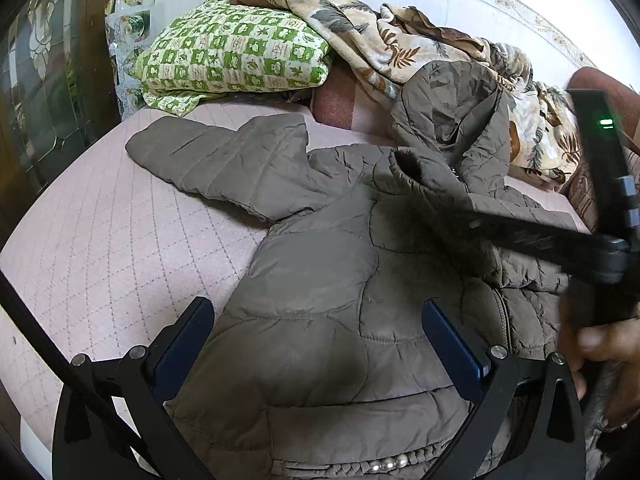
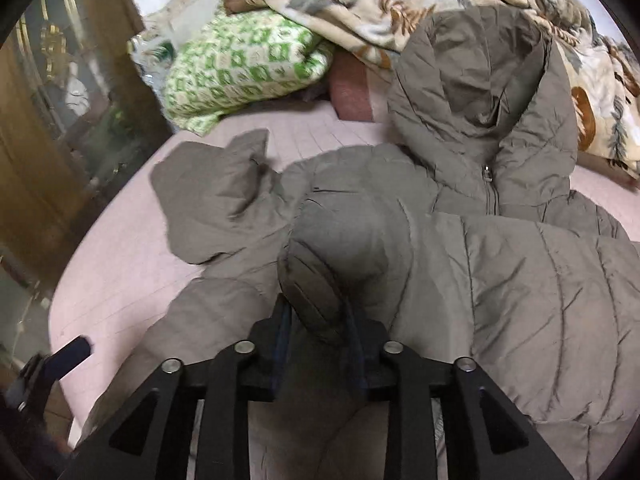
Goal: Fold large clothes
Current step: 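Lay the sleeve on the jacket front and open the right tool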
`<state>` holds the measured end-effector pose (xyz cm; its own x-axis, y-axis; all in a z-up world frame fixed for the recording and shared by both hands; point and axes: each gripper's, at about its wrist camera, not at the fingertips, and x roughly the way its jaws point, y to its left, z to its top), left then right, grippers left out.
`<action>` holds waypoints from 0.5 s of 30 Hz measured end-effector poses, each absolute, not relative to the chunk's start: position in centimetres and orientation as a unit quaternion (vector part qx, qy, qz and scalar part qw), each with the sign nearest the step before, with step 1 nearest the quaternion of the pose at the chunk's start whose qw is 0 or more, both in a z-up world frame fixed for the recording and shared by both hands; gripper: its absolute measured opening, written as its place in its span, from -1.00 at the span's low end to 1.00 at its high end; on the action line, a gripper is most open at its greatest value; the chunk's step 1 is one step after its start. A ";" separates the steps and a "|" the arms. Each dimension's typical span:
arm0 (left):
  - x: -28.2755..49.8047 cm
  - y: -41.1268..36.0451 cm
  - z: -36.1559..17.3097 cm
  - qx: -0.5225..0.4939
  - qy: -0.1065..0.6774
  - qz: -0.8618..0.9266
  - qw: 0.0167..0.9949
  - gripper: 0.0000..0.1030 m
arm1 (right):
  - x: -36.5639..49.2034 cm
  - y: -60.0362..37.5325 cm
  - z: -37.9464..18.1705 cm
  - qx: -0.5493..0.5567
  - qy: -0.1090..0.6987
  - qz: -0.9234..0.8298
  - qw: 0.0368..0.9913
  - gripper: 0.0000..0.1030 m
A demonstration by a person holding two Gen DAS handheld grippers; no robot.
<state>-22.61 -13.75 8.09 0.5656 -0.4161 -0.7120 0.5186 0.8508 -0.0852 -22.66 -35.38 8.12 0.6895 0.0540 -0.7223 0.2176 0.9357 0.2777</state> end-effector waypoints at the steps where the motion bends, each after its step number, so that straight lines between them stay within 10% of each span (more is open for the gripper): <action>1: -22.6 -13.8 8.1 0.068 0.384 -0.265 0.882 1.00 | -23.2 -35.8 8.6 0.176 0.386 -0.045 0.904 -0.37; 15: -20.2 -17.3 8.5 0.085 0.375 -0.256 0.887 1.00 | -33.2 -53.5 8.3 0.195 0.394 -0.311 0.842 -0.21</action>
